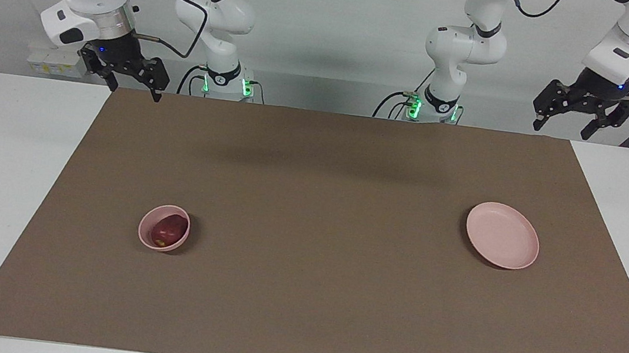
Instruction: Move apple from plate to bowl
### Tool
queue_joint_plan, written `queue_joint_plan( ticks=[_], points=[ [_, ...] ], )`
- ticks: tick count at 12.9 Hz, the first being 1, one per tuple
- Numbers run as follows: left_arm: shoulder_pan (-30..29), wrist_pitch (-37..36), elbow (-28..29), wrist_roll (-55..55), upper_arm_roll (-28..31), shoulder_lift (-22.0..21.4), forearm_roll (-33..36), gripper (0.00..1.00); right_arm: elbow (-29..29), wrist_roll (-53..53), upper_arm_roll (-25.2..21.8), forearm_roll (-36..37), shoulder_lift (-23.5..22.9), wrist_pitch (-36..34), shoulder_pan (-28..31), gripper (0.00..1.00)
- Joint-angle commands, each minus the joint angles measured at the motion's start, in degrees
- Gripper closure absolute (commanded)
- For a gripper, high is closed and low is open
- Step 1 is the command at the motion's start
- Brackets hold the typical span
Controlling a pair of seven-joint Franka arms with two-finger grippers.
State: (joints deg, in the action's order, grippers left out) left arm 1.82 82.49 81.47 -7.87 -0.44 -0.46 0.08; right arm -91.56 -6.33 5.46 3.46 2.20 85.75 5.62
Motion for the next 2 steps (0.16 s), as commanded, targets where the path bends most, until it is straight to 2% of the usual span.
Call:
queue_joint_plan(
  ticks=[1,2],
  points=[
    [0.02,-0.23,1.76,-0.04,-0.26,-1.47,0.97,0.0,-0.81,1.76,-1.84,-0.65,1.05,0.03,-1.92,0.0],
    [0.02,-0.23,1.76,-0.04,-0.26,-1.47,0.88,0.0,-0.81,1.76,-4.11,-0.83,1.05,-0.06,-4.1,0.0]
  ],
)
